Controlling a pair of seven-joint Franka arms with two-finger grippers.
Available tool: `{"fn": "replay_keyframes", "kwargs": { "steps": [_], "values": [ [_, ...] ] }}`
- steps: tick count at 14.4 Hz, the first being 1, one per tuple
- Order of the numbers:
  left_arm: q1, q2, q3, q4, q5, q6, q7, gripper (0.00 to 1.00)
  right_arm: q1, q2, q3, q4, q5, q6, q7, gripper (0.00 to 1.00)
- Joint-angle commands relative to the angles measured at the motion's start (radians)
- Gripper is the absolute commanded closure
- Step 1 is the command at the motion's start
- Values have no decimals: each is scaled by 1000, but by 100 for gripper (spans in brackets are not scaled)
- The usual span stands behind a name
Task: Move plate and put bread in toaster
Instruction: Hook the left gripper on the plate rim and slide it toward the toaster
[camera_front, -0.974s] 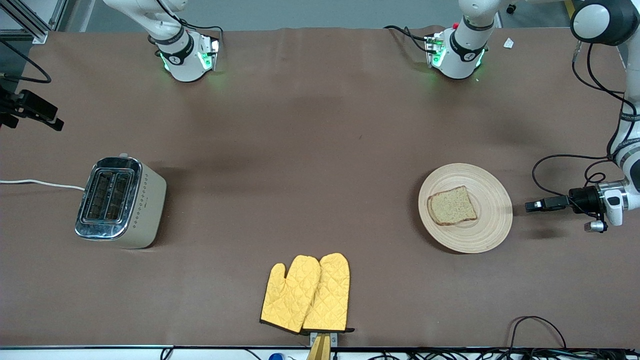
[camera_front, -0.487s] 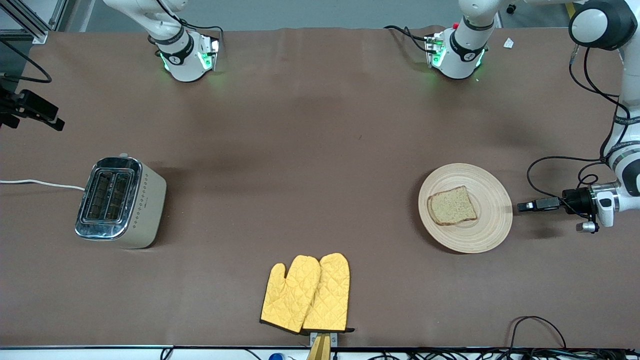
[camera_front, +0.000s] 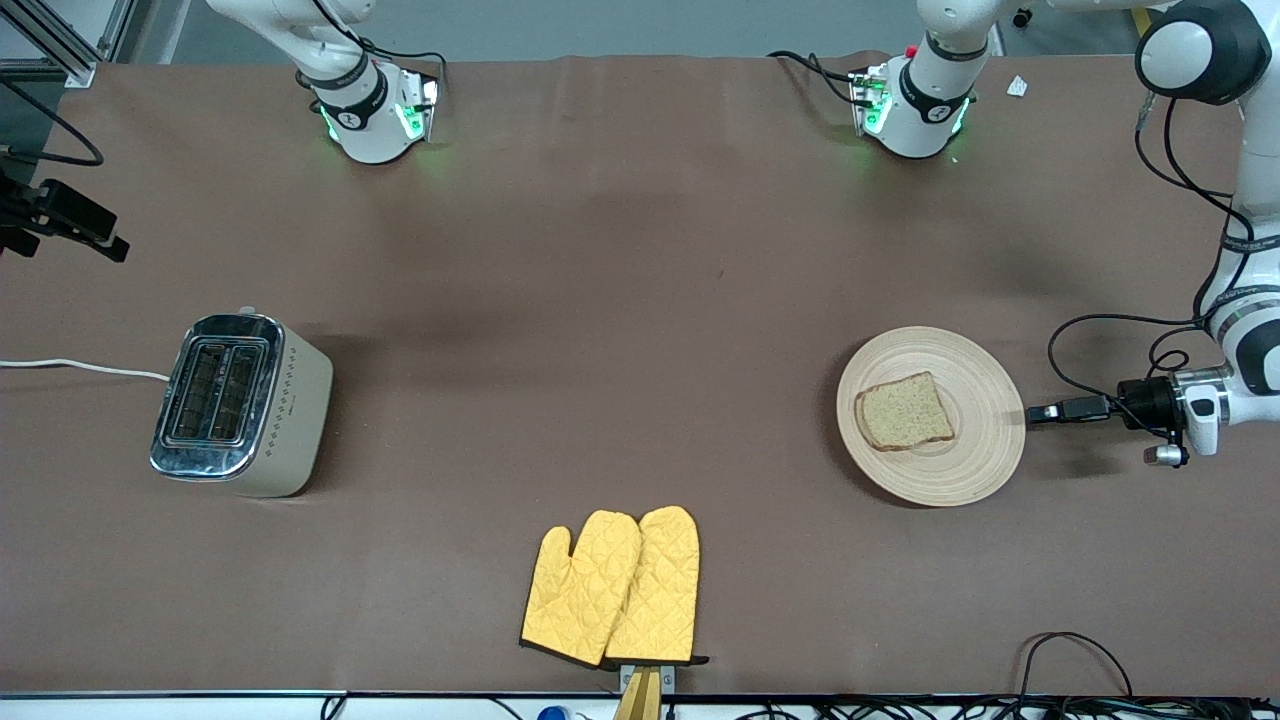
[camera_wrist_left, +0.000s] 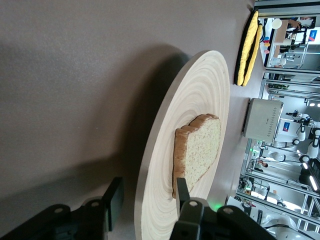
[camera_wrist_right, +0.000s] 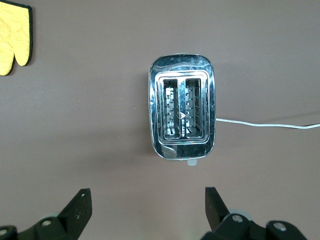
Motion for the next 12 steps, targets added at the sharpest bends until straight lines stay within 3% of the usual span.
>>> {"fn": "replay_keyframes", "kwargs": {
  "steps": [1,6,12],
  "values": [
    [-3,20,-4,21,-14,-5,10,52,-5,-5,3,-6,12,5,0,0],
    [-16,38,-4,21,-16,3,11,67,-2,-5,4,-4,12,8,0,0],
    [-31,42,-4,21,-11,1,51,99,-4,-3,4,-4,12,10,0,0]
  ]
}}
